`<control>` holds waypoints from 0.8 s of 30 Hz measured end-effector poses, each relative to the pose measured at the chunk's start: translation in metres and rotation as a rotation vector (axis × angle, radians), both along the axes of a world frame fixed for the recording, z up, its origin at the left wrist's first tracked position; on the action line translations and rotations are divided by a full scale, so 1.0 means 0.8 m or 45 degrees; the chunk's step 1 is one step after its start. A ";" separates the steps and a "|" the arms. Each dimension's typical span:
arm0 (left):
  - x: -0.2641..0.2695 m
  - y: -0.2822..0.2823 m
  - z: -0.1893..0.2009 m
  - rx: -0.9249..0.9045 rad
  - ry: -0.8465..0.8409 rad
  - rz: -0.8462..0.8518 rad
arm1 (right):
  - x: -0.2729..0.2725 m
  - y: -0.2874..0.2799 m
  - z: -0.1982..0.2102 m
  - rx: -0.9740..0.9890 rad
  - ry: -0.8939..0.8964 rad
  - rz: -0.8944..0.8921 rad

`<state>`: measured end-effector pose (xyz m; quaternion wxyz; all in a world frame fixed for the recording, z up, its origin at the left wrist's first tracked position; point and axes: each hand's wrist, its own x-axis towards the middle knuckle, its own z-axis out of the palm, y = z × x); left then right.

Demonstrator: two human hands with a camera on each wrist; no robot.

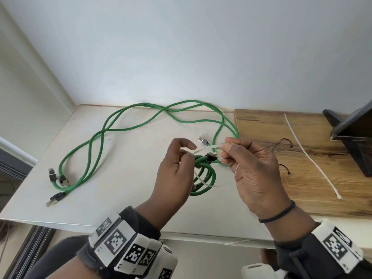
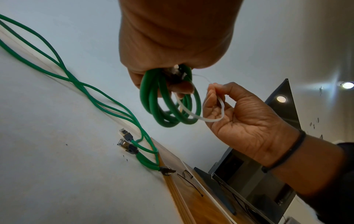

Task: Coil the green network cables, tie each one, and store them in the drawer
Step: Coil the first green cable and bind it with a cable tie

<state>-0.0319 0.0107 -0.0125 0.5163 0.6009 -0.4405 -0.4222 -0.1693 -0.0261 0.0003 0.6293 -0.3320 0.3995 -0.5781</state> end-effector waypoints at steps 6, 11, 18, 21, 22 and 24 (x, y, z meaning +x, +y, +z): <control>-0.003 0.004 -0.003 -0.143 -0.266 -0.068 | -0.002 -0.002 -0.001 0.001 0.016 -0.027; -0.003 0.005 -0.003 -0.231 -0.393 -0.072 | 0.000 -0.001 0.001 0.008 0.014 -0.040; -0.002 0.005 -0.008 -0.274 -0.500 -0.078 | -0.001 -0.002 -0.002 0.020 0.011 -0.043; -0.003 0.004 -0.007 -0.239 -0.454 -0.097 | -0.001 -0.002 -0.003 0.014 0.004 -0.035; -0.002 0.004 -0.007 -0.226 -0.420 -0.098 | -0.001 -0.002 -0.002 0.016 -0.002 -0.037; -0.003 0.003 -0.007 -0.204 -0.375 -0.090 | -0.002 -0.002 -0.002 0.019 -0.018 -0.044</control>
